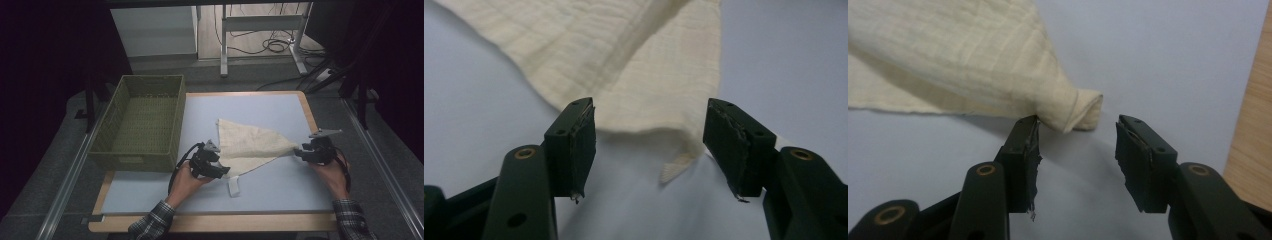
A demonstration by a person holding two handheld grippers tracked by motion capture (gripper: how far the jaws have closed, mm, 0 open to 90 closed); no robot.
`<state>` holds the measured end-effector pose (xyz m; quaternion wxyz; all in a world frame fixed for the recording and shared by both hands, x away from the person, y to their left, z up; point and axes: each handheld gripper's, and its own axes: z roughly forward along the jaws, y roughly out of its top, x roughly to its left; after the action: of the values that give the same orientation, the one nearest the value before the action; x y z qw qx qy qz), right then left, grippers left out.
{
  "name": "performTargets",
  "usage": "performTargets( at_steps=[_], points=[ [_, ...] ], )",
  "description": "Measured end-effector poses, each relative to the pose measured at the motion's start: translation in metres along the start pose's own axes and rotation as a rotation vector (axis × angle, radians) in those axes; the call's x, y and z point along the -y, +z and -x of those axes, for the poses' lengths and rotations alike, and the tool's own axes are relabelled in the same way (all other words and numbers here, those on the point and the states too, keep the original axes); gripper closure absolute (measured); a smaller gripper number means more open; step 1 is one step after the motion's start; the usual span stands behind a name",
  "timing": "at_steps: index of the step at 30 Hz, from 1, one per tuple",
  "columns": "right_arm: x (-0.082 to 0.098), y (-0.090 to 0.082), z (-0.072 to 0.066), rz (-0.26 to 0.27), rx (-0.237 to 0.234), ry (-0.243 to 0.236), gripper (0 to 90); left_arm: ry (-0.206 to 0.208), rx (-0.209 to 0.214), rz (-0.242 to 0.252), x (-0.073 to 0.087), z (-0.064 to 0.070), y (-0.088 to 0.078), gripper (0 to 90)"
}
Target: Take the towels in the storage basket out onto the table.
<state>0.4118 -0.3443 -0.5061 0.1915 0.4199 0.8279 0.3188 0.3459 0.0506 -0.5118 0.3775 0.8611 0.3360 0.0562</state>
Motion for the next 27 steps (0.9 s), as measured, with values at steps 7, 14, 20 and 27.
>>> performTargets(
  at_steps=[7,14,20,27],
  points=[
    [-0.005,0.018,-0.002,0.021,-0.030,-0.038,77.7,0.050,-0.019,-0.041,0.003,0.016,0.017,49.3],
    [-0.008,-0.006,-0.014,0.027,-0.068,-0.010,86.5,0.076,-0.034,-0.041,0.004,0.014,0.012,85.4],
    [-0.001,-0.042,-0.033,0.004,-0.135,-0.014,86.2,0.052,-0.021,-0.007,0.010,0.007,-0.023,85.4],
    [0.029,-0.065,-0.073,-0.052,-0.226,-0.030,84.9,0.027,0.005,-0.038,0.036,0.009,-0.052,84.7]
  ],
)
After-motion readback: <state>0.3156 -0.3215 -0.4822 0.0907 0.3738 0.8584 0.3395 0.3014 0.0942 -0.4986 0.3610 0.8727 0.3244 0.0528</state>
